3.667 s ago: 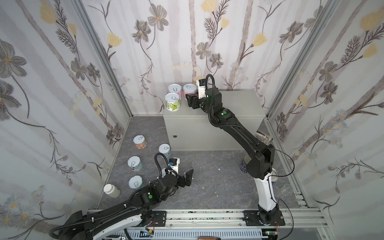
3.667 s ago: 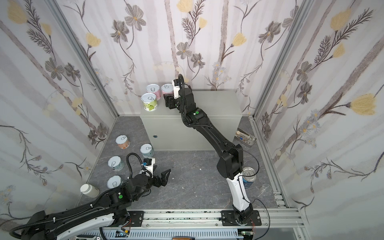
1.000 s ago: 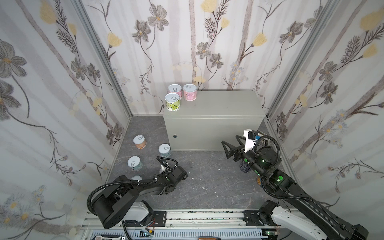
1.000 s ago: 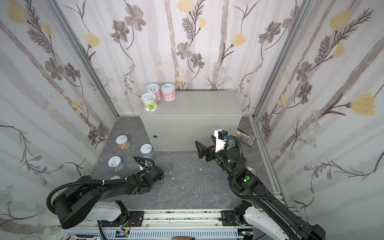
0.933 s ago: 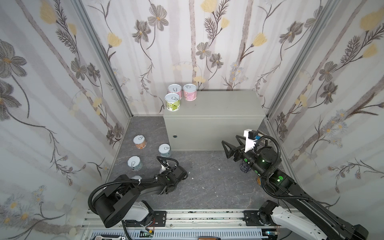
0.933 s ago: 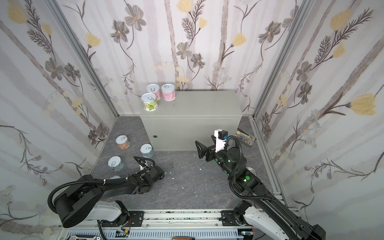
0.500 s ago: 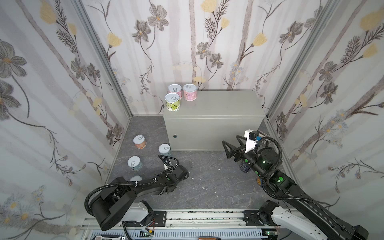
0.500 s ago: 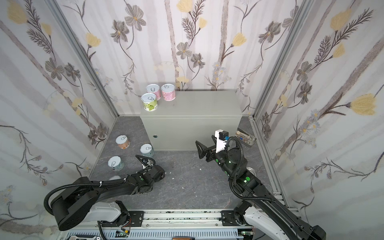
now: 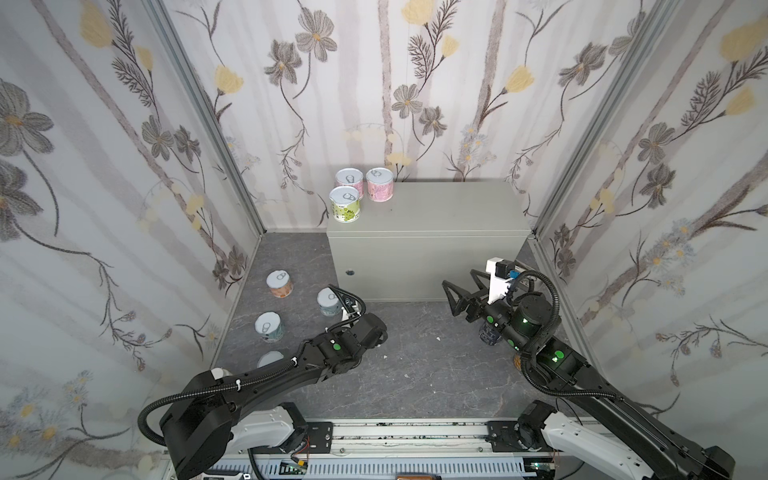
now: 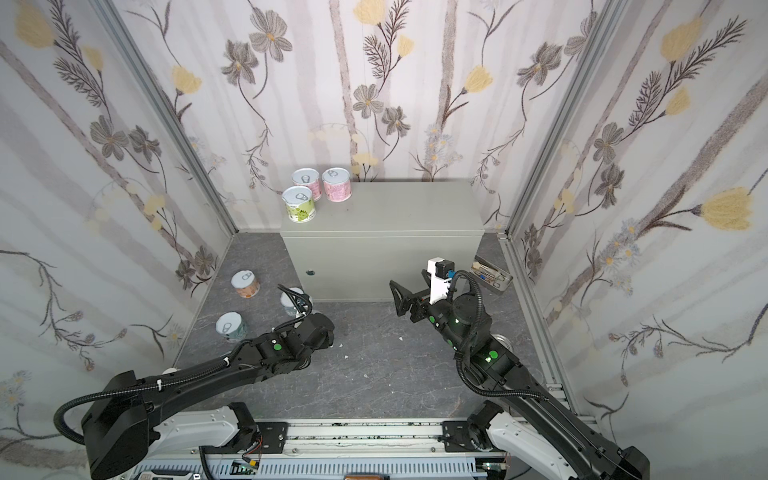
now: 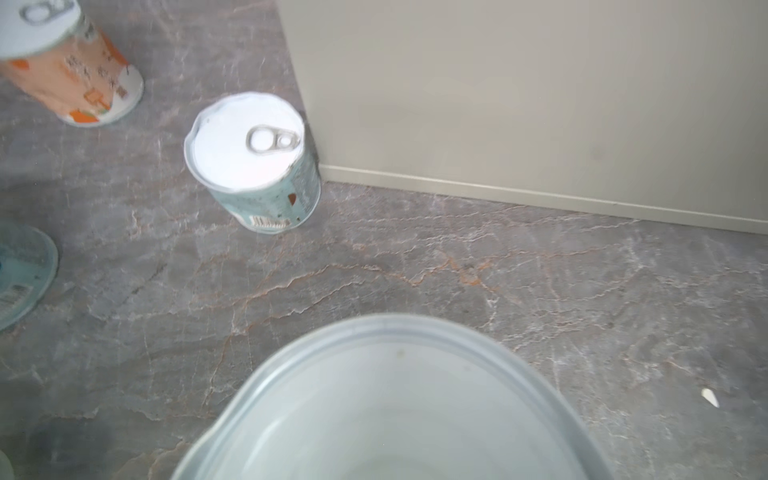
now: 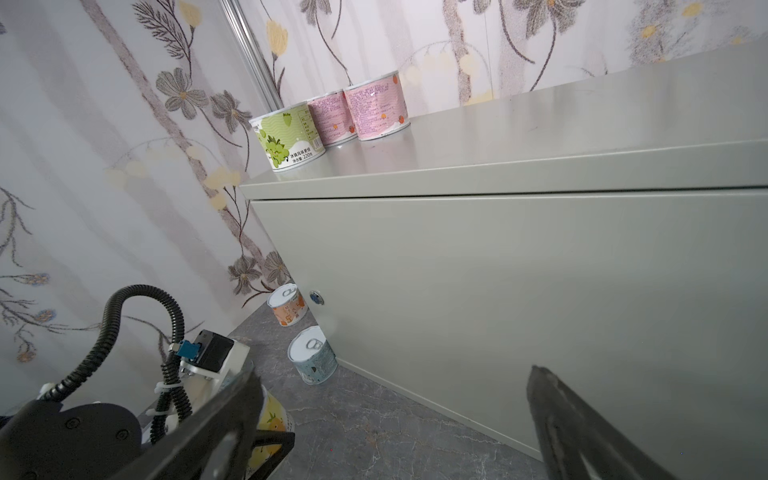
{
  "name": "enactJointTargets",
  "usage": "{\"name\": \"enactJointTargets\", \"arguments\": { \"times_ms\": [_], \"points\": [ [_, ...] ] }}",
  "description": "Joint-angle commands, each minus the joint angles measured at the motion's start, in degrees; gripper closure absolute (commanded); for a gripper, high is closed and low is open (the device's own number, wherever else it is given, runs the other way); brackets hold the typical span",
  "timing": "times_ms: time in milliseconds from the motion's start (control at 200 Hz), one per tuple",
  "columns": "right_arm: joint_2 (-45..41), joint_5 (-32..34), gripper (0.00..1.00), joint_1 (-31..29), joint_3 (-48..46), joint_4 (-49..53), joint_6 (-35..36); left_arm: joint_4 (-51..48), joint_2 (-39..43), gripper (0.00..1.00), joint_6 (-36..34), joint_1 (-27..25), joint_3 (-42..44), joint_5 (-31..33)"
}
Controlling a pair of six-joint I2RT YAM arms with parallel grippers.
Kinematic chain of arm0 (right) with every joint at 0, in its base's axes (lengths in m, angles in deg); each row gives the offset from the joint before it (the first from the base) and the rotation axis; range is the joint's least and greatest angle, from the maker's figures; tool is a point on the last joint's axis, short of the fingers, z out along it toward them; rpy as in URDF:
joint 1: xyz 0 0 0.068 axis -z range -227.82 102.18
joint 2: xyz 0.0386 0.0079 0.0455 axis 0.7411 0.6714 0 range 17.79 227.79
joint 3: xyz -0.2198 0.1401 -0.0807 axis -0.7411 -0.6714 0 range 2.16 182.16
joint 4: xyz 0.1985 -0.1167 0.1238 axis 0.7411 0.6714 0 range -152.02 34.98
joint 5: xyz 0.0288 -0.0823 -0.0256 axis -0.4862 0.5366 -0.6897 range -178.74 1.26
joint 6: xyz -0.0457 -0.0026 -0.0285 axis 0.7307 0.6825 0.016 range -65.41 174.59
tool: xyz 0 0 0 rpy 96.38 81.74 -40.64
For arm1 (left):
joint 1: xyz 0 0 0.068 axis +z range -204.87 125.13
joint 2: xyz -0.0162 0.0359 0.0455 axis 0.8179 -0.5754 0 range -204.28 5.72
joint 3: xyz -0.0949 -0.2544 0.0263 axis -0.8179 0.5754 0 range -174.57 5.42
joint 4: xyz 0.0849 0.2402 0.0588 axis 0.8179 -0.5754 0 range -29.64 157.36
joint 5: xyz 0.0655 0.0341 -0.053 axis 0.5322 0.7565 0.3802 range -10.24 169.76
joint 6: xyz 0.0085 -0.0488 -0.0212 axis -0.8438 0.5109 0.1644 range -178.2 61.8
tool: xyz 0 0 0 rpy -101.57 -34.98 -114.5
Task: Place and organize the canned foods onto the counter
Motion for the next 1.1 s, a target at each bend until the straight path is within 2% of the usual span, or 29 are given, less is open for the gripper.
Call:
{"name": "enactJointTargets", "arguments": {
  "times_ms": [0,290,530,659,799,1094],
  "points": [
    [-0.05,0.65,0.0,0.02,0.58,1.26,-0.62,-6.06,0.33,0.4,-5.34,-1.07,-5.28,3.08],
    [-1.22,1.25,0.0,0.07,1.19,5.38,-1.98,-16.27,-0.38,0.41,-12.95,-3.78,-21.12,3.02],
    [-2.06,2.49,0.0,-0.01,2.27,9.77,-2.76,-20.12,-3.41,0.41,-21.81,-4.06,-36.11,4.36],
    [-2.53,2.9,0.0,-0.04,2.27,10.91,-3.64,-21.34,-7.62,0.4,-25.22,-3.66,-44.74,3.66],
    [-2.35,3.19,0.0,-0.1,3.19,11.65,-3.91,-21.61,-11.77,0.4,-27.48,-1.8,-53.11,0.18],
    [-0.66,2.66,0.0,-0.06,4.74,10.67,-2.26,-26.6,-26.35,0.4,-31.53,0.76,-76.14,-4.26]
  ]
}}
